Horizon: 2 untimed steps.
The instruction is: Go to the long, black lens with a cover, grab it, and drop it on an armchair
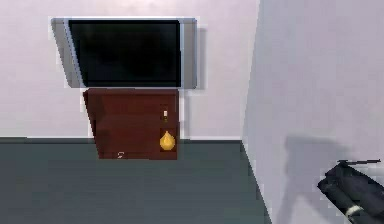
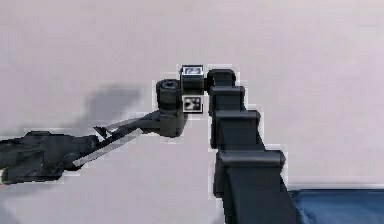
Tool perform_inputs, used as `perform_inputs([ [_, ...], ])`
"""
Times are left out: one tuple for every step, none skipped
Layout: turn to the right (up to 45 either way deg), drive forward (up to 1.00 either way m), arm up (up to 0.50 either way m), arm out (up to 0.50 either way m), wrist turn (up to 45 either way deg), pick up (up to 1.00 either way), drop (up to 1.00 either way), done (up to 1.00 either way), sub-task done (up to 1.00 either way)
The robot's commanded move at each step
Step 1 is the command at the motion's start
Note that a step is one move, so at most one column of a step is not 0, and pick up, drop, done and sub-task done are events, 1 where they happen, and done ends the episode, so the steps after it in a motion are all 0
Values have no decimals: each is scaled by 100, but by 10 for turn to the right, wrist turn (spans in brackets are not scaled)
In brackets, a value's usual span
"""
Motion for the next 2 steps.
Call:
perform_inputs([
  [0, 15, 0, 0, 0, 0, 0, 0, 0],
  [-450, 0, 0, 0, 0, 0, 0, 0, 0],
])
